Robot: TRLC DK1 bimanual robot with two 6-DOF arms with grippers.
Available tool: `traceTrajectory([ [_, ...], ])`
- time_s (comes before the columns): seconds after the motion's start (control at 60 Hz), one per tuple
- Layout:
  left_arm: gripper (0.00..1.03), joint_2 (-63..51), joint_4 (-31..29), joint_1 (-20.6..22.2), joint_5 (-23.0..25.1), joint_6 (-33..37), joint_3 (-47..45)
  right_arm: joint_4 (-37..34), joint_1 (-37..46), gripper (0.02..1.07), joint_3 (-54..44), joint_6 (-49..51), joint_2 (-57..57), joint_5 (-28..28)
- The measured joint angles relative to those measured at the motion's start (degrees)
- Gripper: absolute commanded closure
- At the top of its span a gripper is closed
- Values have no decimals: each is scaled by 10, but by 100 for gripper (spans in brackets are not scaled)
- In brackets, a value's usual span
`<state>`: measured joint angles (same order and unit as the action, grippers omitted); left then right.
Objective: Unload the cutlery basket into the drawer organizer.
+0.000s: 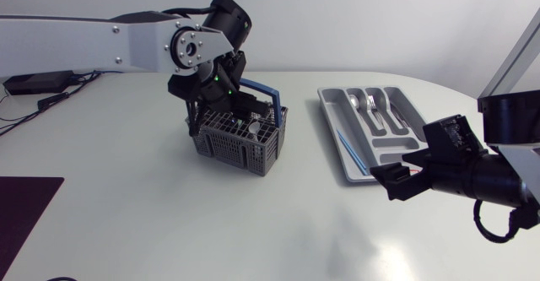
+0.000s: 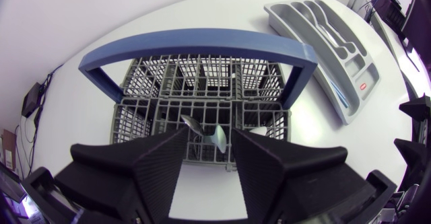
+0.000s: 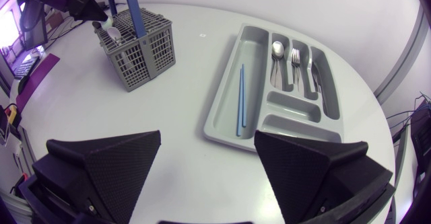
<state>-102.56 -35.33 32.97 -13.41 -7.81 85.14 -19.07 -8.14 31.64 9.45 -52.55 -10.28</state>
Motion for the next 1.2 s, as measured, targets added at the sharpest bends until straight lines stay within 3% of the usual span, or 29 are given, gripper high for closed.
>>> traceTrajectory([
  [0.283,72,-20,-14,7,1,-19,9,4,7,7,-6,2,0,0],
  [0.8,82,-34,-23,12,1,-41,16,7,7,7,-17,3,17,0],
  [0.883,93,-34,-23,12,1,-42,16,8,7,7,-18,3,18,0],
  [1.0,96,-34,-23,12,1,-43,16,8,7,7,-18,5,20,0],
  [1.2,98,-34,-22,12,1,-43,16,9,7,7,-24,9,21,-1],
])
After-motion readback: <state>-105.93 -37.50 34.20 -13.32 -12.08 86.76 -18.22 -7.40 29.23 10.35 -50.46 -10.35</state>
